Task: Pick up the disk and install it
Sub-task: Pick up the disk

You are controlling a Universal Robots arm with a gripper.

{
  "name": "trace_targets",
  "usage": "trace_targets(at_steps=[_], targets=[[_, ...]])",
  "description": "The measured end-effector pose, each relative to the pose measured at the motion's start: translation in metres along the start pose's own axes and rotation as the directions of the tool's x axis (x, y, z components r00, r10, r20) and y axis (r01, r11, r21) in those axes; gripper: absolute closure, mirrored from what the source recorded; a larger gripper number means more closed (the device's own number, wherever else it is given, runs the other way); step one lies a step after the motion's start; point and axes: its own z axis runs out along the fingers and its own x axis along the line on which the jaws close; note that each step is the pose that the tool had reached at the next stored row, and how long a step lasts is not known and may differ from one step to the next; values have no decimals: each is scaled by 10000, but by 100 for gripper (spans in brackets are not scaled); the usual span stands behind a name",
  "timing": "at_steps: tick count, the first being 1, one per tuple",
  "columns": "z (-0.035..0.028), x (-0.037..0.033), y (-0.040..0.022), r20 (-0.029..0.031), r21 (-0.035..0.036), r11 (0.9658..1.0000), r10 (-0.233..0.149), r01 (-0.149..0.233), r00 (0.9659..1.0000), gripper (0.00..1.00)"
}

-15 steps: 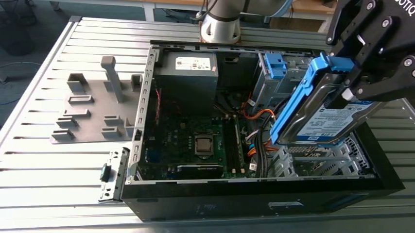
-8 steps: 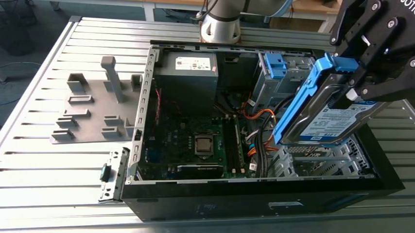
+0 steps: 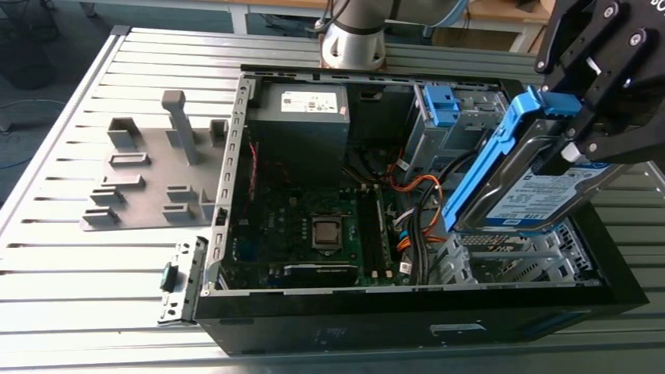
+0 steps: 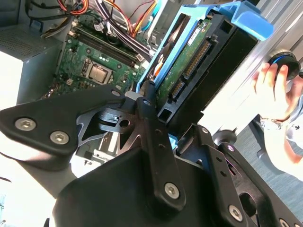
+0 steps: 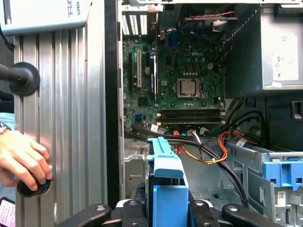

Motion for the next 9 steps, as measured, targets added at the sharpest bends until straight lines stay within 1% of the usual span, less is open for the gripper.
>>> trace_targets(at_steps=[9], targets=[[1, -2, -53, 0, 0, 10000, 0, 0, 10000, 63]])
